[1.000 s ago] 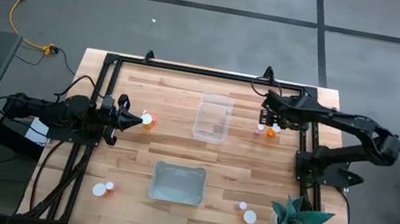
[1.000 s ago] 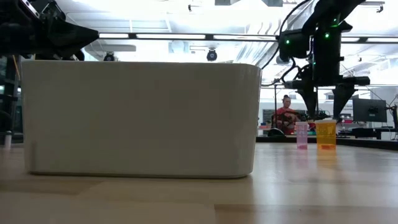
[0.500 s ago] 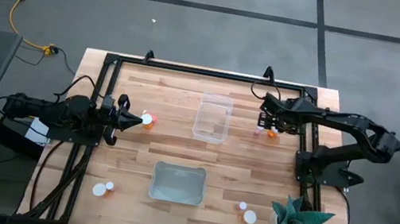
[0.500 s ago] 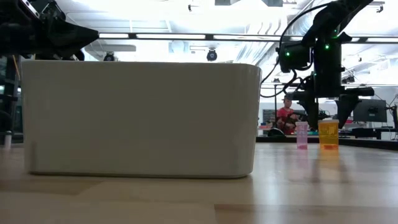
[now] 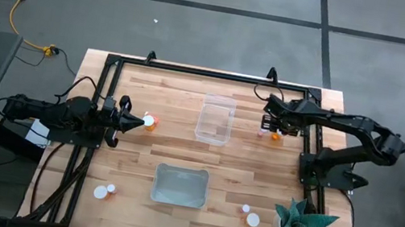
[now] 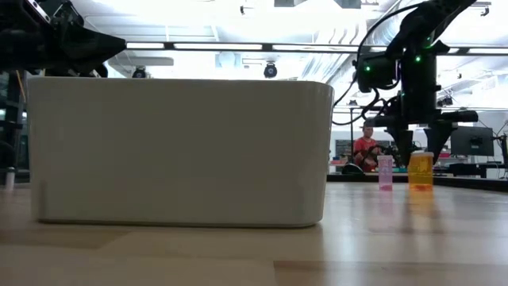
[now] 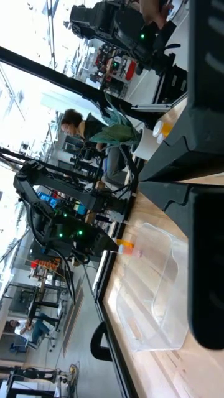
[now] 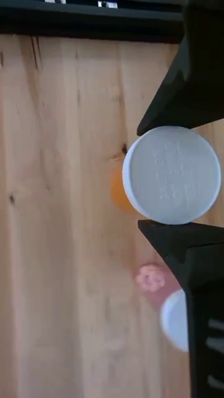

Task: Pick and place medicine bottles into bin by pill shape (circle, oval)
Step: Put the top right orange pill bottle into the transparent bin, then put the top left orange pill bottle into the transparent bin

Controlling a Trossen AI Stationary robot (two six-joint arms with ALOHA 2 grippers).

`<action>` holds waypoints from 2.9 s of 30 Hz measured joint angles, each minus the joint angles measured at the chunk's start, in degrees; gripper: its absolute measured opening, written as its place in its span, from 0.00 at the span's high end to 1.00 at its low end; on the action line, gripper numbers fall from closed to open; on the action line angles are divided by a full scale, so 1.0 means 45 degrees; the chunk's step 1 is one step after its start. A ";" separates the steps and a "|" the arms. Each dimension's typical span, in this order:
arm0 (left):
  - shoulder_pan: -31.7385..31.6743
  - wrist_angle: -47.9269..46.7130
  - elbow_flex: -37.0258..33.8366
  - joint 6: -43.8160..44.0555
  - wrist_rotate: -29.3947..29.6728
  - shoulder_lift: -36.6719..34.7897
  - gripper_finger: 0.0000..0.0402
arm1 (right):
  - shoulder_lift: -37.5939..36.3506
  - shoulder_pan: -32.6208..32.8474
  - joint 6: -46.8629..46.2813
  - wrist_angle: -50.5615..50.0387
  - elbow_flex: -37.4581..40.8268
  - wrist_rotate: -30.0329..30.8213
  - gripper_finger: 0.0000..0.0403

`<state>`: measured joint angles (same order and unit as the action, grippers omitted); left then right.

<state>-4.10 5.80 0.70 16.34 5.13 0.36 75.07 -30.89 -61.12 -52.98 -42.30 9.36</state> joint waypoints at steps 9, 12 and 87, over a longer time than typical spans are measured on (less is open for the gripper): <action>-0.0003 0.0000 -0.0003 0.0003 0.0000 0.0001 1.00 | -0.1066 0.0000 0.1400 -0.1541 -0.2181 0.0782 0.52; -0.0002 -0.0001 -0.0003 0.0003 0.0000 0.0001 1.00 | -0.1199 0.0175 0.2241 -0.1243 -0.3605 0.0901 0.53; -0.0004 -0.0003 0.0000 0.0000 0.0000 0.0001 1.00 | 0.4960 0.3657 0.8954 -0.0076 -1.0020 0.1449 0.30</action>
<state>-4.12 5.79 0.71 16.34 5.13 0.36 97.39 -14.44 -20.83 -53.32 -87.39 15.88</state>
